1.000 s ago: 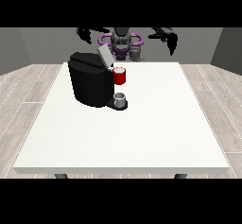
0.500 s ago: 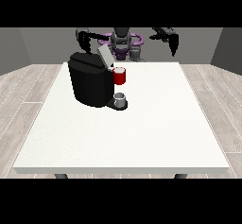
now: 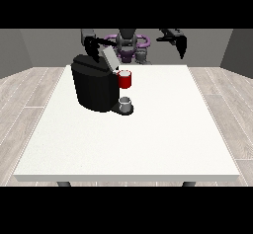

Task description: Insert the coffee pod into the coffee machine and close the lid

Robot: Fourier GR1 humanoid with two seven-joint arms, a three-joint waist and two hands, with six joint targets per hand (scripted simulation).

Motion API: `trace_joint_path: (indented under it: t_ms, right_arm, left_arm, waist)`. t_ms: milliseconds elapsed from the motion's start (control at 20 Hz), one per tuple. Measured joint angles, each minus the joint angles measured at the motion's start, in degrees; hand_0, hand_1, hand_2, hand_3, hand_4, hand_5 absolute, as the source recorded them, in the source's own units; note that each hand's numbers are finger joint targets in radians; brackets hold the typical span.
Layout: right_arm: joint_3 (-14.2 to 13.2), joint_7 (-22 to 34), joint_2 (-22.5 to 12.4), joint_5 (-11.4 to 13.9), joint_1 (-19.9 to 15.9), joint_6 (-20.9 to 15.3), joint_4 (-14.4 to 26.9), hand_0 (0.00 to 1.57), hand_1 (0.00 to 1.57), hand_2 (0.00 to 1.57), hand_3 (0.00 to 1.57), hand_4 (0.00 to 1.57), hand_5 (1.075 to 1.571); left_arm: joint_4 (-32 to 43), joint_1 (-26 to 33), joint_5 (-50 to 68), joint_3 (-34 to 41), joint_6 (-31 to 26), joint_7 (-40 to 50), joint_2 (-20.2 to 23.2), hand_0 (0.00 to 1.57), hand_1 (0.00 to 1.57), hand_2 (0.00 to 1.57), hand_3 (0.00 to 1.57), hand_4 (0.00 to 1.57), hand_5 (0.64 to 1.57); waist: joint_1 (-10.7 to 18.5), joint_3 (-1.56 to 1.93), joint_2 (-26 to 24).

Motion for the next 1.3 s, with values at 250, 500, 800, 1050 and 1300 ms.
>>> trace_joint_path:
  t_ms: [250, 500, 800, 1050, 1300]
  right_arm:
    - [-0.6, -0.7, -0.6, 0.2, -2.8, 0.8, 2.7, 0.0, 0.0, 0.0, 0.0, 0.0, 1.571]
    - [0.2, -1.0, 0.4, 1.1, -4.6, 0.9, 3.8, 0.0, 0.0, 0.0, 0.0, 0.0, 1.571]
    - [-0.1, -3.2, 1.0, 1.9, -7.2, -0.2, 5.2, 0.0, 0.0, 0.0, 0.0, 0.0, 1.571]
    - [1.0, -1.6, 1.6, 2.8, -8.4, 0.0, 6.3, 0.0, 0.0, 0.0, 0.0, 0.21, 1.571]
    - [3.4, 0.6, 3.2, 5.2, -11.0, -0.9, 6.4, 0.0, 0.0, 0.0, 0.0, 0.17, 1.571]
  left_arm:
    - [-0.1, 0.1, 0.4, 0.1, 0.0, -0.7, 1.5, 0.0, 0.0, 0.0, 0.0, 0.0, 1.571]
    - [1.0, -0.2, 0.3, -0.1, 1.1, -1.2, 1.8, 0.0, 0.0, 0.0, 0.0, 0.0, 1.571]
    - [1.1, -1.2, 0.7, -0.2, 1.8, -1.9, 2.3, 0.0, 0.0, 0.0, 0.0, 0.16, 1.571]
    - [2.7, -0.7, 1.0, 0.2, 1.4, -3.1, 3.1, 0.0, 0.0, 0.0, 0.0, 0.12, 1.571]
    - [4.7, -0.7, 1.5, 0.5, 0.9, -3.8, 3.8, 0.0, 0.0, 0.0, 0.0, 0.0, 1.571]
  waist:
    - [0.1, -0.03, 1.2]
    - [-0.6, -0.05, 1.6]
    - [0.0, -0.07, 2.5]
    - [-0.1, 0.07, 2.7]
    - [0.0, 0.04, 1.8]
